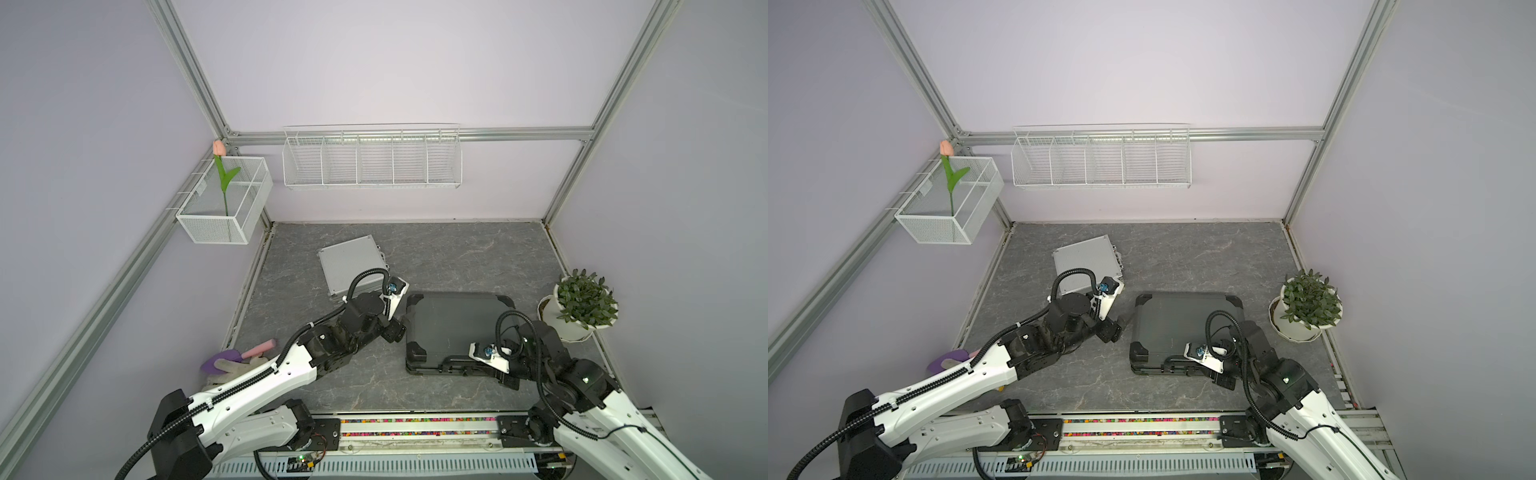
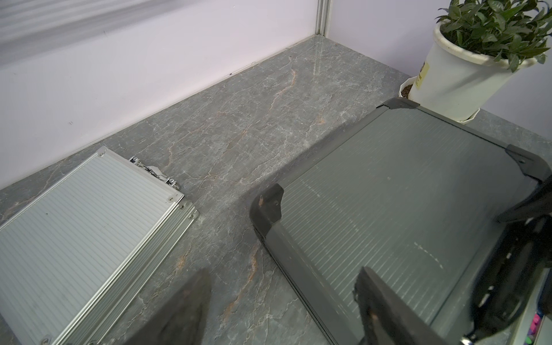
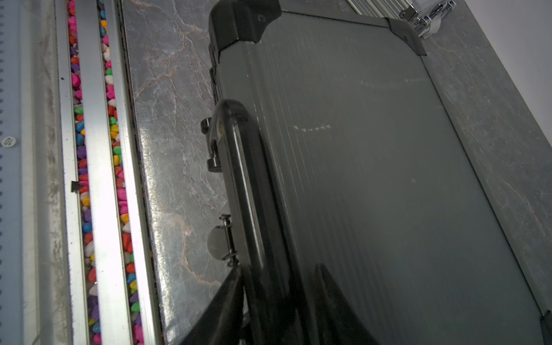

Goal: Open the poker set cases
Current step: Place the poker set case at the center of the board.

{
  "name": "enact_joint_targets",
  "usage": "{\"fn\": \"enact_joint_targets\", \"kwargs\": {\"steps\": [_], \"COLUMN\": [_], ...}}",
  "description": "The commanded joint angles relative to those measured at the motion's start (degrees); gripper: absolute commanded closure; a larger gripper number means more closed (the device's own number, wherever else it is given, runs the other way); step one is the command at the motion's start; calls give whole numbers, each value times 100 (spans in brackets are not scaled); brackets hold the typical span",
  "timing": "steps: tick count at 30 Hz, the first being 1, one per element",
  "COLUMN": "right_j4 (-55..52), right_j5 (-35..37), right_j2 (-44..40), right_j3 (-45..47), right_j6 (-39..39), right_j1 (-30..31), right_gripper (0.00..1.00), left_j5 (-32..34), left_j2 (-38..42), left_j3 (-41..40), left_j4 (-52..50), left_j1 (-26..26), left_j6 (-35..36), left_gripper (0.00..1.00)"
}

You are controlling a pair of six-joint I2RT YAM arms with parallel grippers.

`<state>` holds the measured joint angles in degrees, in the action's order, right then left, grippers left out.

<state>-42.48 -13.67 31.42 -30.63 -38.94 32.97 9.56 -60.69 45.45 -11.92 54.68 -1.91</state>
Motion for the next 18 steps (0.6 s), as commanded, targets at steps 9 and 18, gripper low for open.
{"fn": "enact_joint_targets", "kwargs": {"steps": [9, 18], "right_j4": [609, 827], "right_j5": [246, 1261], "right_j2": [-278, 98], "right_j3": [-376, -1385], "right_j6": [441, 2967], "right_j1": [-1, -2], "right_gripper": [40, 35], "left_j5": [26, 12], "left_j2": [-18, -409], "left_j3": [252, 709], "left_j4": [-290, -447], "left_j1": [-34, -33], "left_j6": [-474, -1074], "left_gripper": [22, 22]}}
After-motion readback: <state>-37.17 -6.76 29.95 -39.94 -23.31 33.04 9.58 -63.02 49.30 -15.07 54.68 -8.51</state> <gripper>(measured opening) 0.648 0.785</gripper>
